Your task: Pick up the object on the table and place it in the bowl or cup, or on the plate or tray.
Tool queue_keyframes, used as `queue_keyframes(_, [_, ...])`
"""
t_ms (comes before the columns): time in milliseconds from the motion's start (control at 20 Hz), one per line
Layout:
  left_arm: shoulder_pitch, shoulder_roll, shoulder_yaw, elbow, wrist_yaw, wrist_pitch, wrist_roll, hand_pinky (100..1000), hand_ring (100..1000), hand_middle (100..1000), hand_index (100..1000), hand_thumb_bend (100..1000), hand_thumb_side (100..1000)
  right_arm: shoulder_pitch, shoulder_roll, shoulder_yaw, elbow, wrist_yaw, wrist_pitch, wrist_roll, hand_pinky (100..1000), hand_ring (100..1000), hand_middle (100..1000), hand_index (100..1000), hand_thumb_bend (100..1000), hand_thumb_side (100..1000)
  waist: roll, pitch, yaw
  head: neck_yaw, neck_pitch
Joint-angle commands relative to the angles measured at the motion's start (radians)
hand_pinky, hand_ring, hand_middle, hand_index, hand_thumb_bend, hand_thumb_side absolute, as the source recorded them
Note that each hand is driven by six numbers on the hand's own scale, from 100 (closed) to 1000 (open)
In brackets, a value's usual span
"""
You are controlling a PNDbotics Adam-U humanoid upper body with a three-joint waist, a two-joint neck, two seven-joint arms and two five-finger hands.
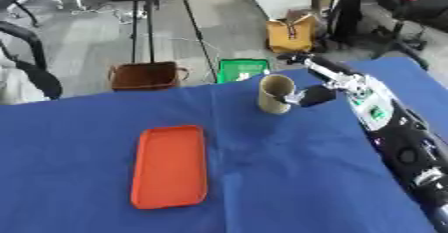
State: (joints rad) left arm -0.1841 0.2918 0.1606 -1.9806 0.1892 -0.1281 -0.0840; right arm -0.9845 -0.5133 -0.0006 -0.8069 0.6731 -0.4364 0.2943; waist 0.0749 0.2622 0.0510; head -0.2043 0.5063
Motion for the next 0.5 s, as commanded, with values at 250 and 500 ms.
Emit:
queue_keyframes(250, [-0.01,-0.005,0.001,-0.019,-0.004,-0.011,-0.009,493,849,777,888,672,494,-0.036,-0.039,-0.008,-0.023,0.114,0.015,-0.078,1000,1000,983,1000,563,417,0.017,0.008,0.011,-0.015,-0.022])
queue_keyframes(500, [-0.014,-0.012,-0.004,-0.019,-0.004,-0.013,-0.016,492,849,777,888,670,495,-0.042,-0.028,-0.014,-0.005,0.176,0.029,-0.108,1000,1000,980,1000,557,430,0.027,0.017,0.026,-0.02,-0.031])
